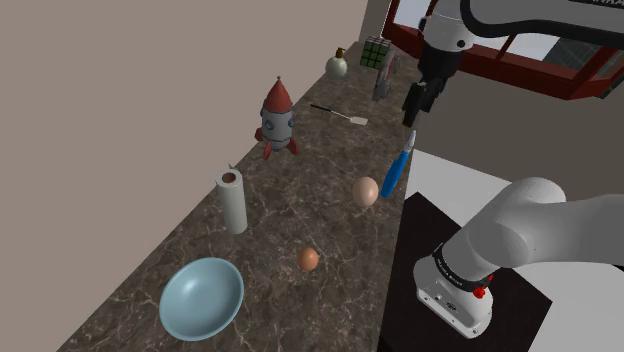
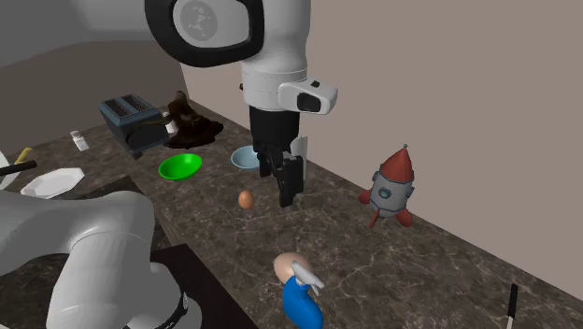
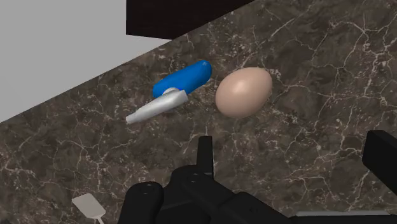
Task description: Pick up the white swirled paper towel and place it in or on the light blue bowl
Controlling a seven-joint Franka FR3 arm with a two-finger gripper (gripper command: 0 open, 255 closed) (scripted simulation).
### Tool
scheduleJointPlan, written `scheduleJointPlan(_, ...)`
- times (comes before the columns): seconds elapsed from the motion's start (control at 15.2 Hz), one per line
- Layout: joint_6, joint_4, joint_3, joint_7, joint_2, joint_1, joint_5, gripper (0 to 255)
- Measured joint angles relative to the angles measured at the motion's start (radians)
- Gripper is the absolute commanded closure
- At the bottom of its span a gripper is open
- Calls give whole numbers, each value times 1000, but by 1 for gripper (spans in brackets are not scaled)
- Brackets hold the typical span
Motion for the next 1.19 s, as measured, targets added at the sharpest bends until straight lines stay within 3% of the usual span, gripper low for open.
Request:
scheduleJointPlan(0.26,41,-5,36,37,37,17,32,0)
scheduleJointPlan(0.79,184,54,168,170,233,70,124,0)
scheduleJointPlan(1.19,282,136,261,268,402,96,156,0)
